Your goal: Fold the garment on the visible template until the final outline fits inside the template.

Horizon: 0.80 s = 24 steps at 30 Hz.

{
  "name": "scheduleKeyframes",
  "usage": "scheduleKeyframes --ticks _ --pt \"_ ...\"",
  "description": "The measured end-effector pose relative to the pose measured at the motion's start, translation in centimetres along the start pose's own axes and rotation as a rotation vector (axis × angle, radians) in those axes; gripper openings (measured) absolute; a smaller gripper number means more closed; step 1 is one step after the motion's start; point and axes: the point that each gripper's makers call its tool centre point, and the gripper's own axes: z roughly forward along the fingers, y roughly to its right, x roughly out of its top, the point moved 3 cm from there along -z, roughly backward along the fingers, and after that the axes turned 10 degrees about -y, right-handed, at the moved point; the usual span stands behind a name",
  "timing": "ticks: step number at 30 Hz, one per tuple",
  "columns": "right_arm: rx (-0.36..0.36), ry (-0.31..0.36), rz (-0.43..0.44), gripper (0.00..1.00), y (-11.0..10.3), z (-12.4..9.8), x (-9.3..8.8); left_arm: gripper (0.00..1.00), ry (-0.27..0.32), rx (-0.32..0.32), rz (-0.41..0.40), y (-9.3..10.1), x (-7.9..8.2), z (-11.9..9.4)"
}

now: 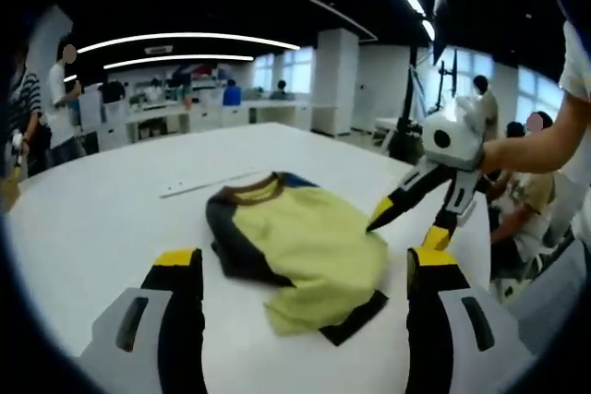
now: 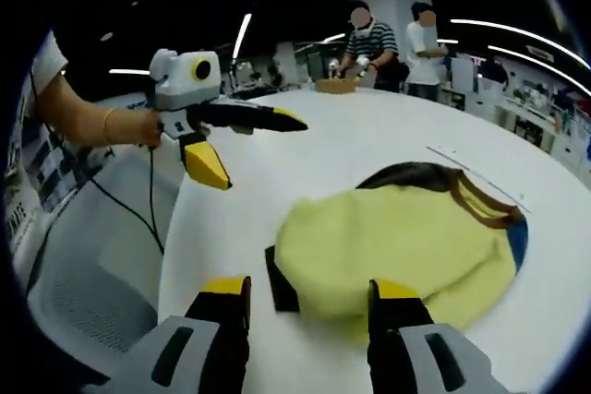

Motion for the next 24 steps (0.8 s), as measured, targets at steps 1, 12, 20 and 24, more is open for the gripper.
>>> scheduleKeyframes --ticks 1,12,20,24 --pt "-0.004 0.001 -0.005 0.41 -0.1 0.2 0.0 0.88 -0.002 -0.001 -0.001 0.1 -0.1 0.0" --pt "-0.118 -0.022 -0.139 0.27 -0.1 2.5 0.4 0.86 -0.009 0.002 -0.018 0.7 -1.0 -0.7" --pt "-0.182 -0.071 -0.205 0.13 0.5 3.9 -0.2 0.84 -0.024 0.012 -0.024 0.8 -1.9 -1.2" --pt "-0.189 -0.083 -0.191 0.0 0.8 4.2 -0.4 0.83 -0.03 0.014 -0.027 0.9 -2.3 -1.3"
